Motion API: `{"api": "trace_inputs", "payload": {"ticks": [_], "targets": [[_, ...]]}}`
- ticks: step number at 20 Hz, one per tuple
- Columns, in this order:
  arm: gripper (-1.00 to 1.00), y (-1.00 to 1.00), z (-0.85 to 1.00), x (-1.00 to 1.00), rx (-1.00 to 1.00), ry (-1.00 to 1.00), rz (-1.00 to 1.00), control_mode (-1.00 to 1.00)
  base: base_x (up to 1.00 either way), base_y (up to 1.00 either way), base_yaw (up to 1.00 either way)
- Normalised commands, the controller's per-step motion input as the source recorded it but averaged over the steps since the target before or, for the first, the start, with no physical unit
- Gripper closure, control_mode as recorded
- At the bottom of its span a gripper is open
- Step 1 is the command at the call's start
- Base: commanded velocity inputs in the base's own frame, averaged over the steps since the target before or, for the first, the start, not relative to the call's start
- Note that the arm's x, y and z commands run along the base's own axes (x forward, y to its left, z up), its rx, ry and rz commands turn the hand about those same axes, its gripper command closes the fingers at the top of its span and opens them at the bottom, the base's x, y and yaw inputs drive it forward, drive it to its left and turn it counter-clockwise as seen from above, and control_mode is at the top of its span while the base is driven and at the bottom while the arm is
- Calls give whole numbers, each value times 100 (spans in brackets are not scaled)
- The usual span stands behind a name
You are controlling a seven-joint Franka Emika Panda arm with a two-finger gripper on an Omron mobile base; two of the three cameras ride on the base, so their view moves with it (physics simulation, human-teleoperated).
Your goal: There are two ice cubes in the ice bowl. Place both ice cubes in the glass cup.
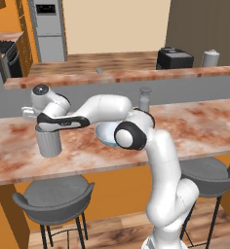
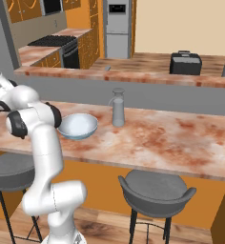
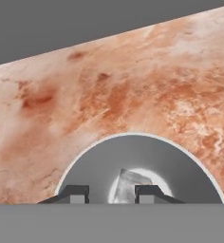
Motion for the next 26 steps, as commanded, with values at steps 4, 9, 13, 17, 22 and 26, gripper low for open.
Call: {"api": "trace_inputs", "payload": {"ticks": [4, 9, 13, 17, 22, 26], "targets": [[-100, -23, 5, 11, 2, 0, 0, -100, 0, 0, 0], [-100, -28, 39, 0, 8, -1, 0, -100, 0, 0, 0], [-100, -51, 27, -16, 5, -5, 0, -100, 0, 0, 0], [-100, -92, 6, -92, 3, -8, 0, -100, 0, 0, 0], [-100, -100, -2, -100, 0, -16, 5, -100, 0, 0, 0], [-100, -100, -1, -100, 1, -13, 3, -100, 0, 0, 0]]}}
